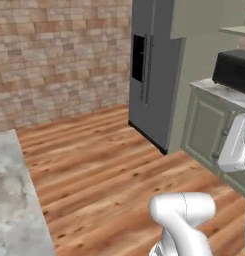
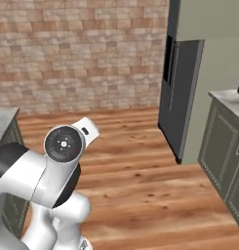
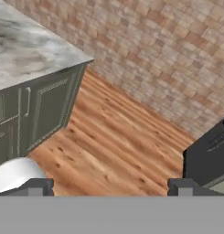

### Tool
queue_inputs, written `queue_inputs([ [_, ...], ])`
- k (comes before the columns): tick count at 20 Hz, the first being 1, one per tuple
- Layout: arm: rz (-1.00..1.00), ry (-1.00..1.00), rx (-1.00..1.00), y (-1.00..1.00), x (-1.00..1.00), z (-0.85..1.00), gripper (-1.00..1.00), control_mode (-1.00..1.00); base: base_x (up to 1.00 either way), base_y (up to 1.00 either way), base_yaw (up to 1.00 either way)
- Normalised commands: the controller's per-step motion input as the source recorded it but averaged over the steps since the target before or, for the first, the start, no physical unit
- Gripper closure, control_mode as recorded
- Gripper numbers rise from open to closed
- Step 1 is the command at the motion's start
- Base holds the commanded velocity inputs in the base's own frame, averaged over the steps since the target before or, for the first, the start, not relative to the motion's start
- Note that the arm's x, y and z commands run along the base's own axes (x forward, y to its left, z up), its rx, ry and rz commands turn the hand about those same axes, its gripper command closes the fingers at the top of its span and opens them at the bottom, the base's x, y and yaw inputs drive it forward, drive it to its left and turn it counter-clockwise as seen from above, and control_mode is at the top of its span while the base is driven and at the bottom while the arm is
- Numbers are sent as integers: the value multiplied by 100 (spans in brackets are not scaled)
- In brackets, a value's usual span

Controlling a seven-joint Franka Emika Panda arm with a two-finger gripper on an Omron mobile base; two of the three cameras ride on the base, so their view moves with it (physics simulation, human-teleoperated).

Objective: Move the hot dog bun to the plate on the dining table and place the condiment next to that plate. Then navigate to the fridge and take the sausage and place it on the plate as well.

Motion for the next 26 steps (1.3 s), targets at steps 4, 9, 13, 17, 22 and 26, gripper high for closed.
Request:
queue_inputs([
  [4, 0, 0, 0, 0, 0, 0, -100, 100, 100, 29, -22],
  [9, 0, 0, 0, 0, 0, 0, -100, 100, 100, 7, -10],
  [13, 0, 0, 0, 0, 0, 0, -100, 100, 100, -8, 9],
  [17, 0, 0, 0, 0, 0, 0, -100, 100, 100, -13, 12],
  [22, 0, 0, 0, 0, 0, 0, -100, 100, 100, 0, 0],
  [26, 0, 0, 0, 0, 0, 0, -100, 100, 100, 11, -10],
])
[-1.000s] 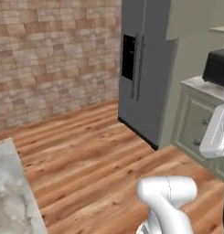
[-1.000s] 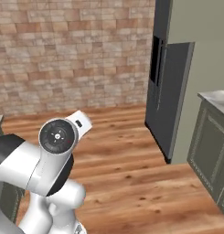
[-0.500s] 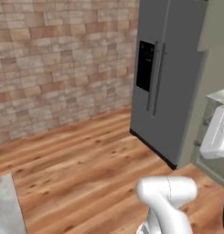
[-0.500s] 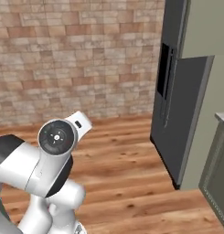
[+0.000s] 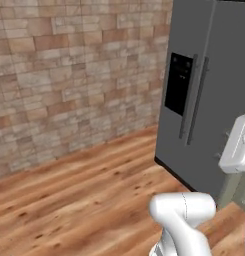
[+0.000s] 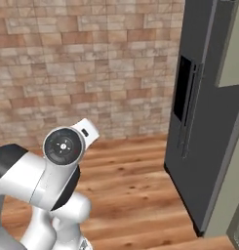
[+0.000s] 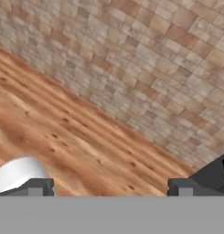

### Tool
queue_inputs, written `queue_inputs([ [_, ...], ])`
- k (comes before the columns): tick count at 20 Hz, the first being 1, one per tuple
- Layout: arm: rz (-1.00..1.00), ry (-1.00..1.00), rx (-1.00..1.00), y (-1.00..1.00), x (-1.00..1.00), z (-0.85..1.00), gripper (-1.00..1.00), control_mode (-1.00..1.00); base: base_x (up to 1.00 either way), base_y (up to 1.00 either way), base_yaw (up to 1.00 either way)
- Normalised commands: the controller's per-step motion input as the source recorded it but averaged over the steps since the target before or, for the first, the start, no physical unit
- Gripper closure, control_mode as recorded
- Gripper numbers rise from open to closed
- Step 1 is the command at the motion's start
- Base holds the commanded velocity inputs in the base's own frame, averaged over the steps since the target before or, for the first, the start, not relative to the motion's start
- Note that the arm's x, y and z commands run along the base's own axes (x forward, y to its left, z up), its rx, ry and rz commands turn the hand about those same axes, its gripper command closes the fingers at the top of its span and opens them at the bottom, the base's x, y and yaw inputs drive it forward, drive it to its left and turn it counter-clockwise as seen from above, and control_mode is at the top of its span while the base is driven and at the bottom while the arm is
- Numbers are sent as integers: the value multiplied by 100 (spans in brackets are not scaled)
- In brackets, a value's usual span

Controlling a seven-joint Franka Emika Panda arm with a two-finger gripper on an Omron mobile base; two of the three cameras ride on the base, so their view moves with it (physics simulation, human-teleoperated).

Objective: Move the hot dog bun to the plate on the dining table and place the condiment next to that plate. Then navigate to the fridge and take the sausage and place it on the plate as well.

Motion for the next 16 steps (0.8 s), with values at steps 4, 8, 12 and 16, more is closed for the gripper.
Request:
queue_inputs([
  [4, 0, 0, 0, 0, 0, 0, -100, 100, 94, 28, -30],
  [8, 0, 0, 0, 0, 0, 0, -100, 100, 62, 27, -50],
  [12, 0, 0, 0, 0, 0, 0, -100, 100, 49, 35, -59],
  [16, 0, 0, 0, 0, 0, 0, -100, 100, 40, 47, -62],
])
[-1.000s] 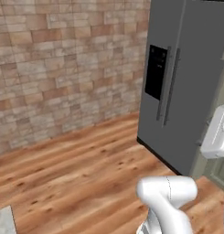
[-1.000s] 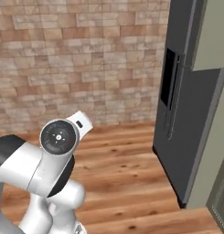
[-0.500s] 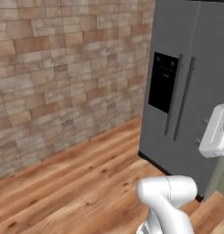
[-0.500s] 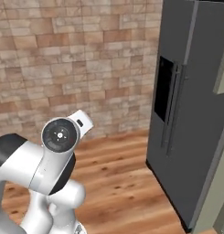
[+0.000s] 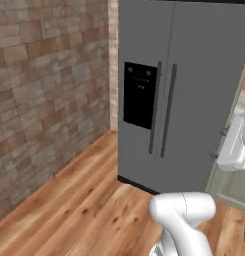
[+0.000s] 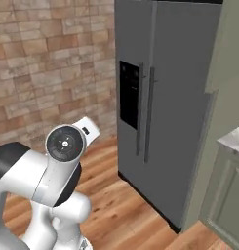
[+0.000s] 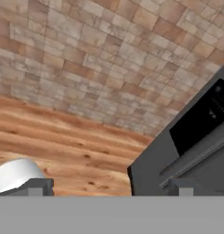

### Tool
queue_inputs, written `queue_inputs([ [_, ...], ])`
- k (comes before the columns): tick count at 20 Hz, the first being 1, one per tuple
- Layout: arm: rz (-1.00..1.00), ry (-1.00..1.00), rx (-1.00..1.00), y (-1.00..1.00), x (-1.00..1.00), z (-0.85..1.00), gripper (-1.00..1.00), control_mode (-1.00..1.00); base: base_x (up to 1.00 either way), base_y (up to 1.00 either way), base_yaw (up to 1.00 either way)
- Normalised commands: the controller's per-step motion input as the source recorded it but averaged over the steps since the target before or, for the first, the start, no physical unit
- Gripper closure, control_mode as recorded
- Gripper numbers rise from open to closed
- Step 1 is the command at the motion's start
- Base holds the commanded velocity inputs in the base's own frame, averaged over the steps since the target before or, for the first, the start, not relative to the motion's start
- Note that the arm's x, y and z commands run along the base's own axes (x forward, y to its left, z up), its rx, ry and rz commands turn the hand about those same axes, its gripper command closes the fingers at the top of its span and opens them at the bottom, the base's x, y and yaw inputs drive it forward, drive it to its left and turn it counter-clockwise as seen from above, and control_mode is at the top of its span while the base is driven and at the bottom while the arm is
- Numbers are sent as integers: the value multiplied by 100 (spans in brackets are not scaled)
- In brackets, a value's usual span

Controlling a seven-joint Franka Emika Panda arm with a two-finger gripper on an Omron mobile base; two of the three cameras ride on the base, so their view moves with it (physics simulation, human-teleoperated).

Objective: Move the hot dog bun to the plate on the dining table and place the condiment next to that plate. Then navigate to the fridge and take the sausage and place it on the plate as well.

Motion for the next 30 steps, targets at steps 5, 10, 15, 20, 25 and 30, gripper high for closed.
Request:
queue_inputs([
  [5, 0, 0, 0, 0, 0, 0, -100, 100, 46, 66, -61],
  [10, 0, 0, 0, 0, 0, 0, -100, 100, 49, 74, -60],
  [15, 0, 0, 0, 0, 0, 0, -100, 100, 38, 66, -58],
  [20, 0, 0, 0, 0, 0, 0, -100, 100, 43, 66, -56],
  [25, 0, 0, 0, 0, 0, 0, -100, 100, 29, 36, -30],
  [30, 0, 0, 0, 0, 0, 0, -100, 100, 20, 1, 1],
])
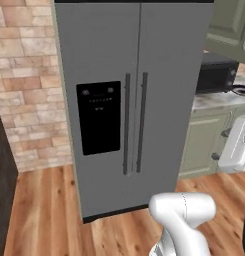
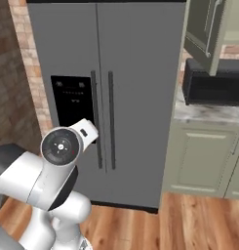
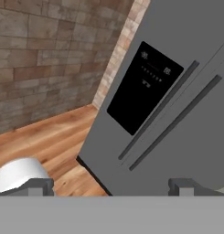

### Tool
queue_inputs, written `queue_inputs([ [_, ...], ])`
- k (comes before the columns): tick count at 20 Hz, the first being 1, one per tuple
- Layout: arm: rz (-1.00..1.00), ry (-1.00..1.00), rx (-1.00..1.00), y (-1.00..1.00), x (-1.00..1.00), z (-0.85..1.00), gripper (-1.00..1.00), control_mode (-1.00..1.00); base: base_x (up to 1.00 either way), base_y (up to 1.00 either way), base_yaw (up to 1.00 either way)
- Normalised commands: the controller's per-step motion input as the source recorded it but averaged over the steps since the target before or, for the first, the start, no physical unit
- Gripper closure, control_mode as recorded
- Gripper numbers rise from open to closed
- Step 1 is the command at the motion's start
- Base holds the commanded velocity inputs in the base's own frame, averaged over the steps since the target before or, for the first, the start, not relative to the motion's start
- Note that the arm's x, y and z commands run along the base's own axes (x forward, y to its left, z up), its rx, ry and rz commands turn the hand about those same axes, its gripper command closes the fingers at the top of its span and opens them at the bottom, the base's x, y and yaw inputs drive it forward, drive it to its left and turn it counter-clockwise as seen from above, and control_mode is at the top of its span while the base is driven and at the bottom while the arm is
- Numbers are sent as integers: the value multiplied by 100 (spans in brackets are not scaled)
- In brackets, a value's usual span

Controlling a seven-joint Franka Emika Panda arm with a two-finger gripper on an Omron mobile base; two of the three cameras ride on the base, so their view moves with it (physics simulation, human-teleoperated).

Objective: Move the hot dog bun to the plate on the dining table and place the condiment next to that plate. Then navigate to the fridge and take the sausage and place it on the plate as well.

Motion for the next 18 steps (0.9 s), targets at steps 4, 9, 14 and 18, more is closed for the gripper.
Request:
queue_inputs([
  [4, 0, 0, 0, 0, 0, 0, -100, 100, 11, -16, 21],
  [9, 0, 0, 0, 0, 0, 0, -100, 100, -4, -24, 14],
  [14, 0, 0, 0, 0, 0, 0, -100, 100, -30, -25, 1],
  [18, 0, 0, 0, 0, 0, 0, -100, 100, -14, -25, 2],
])
